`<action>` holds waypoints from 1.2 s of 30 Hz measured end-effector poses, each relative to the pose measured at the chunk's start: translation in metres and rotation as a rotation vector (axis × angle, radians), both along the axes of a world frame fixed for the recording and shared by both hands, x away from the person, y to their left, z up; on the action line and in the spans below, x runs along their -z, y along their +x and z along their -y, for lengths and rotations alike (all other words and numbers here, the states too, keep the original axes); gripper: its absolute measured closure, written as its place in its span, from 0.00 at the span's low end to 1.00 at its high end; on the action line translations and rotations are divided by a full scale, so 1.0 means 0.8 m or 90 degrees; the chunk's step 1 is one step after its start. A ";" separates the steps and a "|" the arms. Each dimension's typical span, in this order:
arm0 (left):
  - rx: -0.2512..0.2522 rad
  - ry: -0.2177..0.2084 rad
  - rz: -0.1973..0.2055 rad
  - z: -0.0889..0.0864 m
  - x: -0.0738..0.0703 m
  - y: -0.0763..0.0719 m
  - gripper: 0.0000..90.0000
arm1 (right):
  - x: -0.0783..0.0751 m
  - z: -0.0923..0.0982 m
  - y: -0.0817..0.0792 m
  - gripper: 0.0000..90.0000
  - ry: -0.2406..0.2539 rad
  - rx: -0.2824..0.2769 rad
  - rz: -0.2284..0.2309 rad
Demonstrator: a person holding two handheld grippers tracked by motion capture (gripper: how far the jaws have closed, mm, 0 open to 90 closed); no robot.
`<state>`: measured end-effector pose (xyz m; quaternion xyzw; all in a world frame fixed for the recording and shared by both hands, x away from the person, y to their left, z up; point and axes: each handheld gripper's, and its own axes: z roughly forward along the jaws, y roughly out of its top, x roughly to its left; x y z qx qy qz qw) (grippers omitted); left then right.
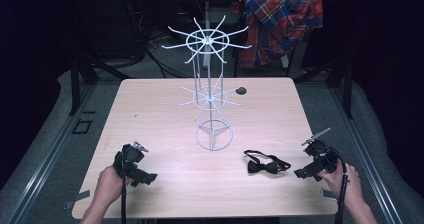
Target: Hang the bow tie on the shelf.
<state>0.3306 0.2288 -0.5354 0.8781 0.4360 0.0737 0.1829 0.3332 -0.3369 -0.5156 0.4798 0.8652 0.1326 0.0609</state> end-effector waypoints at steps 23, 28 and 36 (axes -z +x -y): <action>0.004 -0.053 0.028 -0.008 -0.008 -0.005 0.00 | -0.023 -0.025 0.001 0.00 0.052 -0.015 0.051; 0.008 -0.045 0.020 -0.007 -0.007 -0.004 0.00 | -0.022 -0.036 0.005 0.00 0.052 -0.027 0.058; 0.009 -0.043 0.017 -0.005 -0.006 -0.002 0.00 | -0.017 -0.056 0.021 0.00 0.030 -0.032 0.064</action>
